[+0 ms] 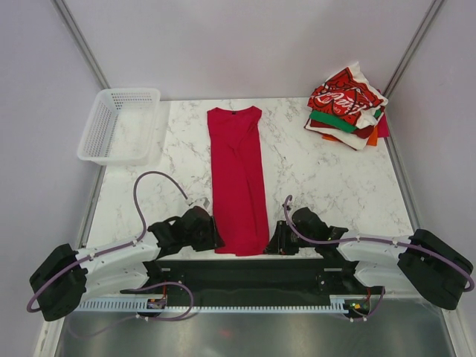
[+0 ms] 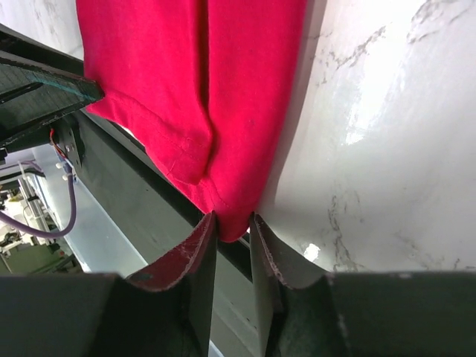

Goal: Fold and stack the t-shirts
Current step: Fold the tshirt

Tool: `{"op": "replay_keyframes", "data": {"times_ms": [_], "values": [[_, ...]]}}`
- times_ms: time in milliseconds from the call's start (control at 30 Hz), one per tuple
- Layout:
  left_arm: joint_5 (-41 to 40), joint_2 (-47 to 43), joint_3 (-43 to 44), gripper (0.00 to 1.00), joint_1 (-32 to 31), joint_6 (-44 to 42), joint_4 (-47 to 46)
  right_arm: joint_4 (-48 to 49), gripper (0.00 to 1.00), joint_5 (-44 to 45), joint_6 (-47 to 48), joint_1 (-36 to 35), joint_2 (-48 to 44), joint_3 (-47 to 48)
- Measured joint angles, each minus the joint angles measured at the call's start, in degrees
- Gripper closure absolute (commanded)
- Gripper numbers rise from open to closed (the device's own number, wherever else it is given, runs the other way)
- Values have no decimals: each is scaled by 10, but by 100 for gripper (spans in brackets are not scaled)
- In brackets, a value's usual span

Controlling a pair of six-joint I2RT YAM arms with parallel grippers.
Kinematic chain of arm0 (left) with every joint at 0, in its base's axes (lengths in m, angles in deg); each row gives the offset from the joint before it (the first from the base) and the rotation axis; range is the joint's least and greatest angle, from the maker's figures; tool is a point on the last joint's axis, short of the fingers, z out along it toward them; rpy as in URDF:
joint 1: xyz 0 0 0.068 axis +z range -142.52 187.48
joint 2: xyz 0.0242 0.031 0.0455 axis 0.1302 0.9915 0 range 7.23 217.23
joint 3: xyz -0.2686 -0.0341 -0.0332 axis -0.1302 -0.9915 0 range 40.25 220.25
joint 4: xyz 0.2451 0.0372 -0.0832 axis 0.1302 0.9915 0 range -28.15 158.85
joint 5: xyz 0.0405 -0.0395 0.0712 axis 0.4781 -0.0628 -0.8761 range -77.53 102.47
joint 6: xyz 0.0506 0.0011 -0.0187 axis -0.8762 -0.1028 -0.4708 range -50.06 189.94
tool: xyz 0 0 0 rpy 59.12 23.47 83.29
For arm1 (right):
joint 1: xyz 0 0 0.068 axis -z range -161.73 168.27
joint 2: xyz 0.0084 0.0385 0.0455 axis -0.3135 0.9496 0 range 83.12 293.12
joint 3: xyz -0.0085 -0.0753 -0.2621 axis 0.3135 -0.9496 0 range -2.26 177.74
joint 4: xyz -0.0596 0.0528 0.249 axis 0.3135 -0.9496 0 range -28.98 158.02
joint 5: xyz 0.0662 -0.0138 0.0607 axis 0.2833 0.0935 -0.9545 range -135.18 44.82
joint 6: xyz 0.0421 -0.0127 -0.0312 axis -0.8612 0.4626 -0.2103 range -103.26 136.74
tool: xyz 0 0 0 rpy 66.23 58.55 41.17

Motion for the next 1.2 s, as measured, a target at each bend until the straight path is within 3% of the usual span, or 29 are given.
{"op": "replay_keyframes", "data": {"times_ms": [67, 167, 233, 467, 700, 933, 1200], "values": [[0, 0, -4, 61, 0, 2, -4, -2, 76, 2, 0, 1, 1, 0], [-1, 0, -9, 77, 0, 5, -6, -3, 91, 6, 4, 3, 7, 0], [-1, 0, -12, 97, 0, 9, -7, -3, 100, 9, 6, 4, 13, 0], [26, -38, -34, 98, 0, 19, 0, -14, 100, 1, 9, 4, 12, 3], [43, -147, -35, 98, -4, 33, 104, -118, 100, -4, 15, 4, -108, 16], [23, -183, 90, 98, -6, 34, 232, -199, 100, -3, 26, 3, -136, 122], [-70, -83, 239, 96, -5, 17, 291, -252, 100, 40, 86, 11, -73, 267]]}}
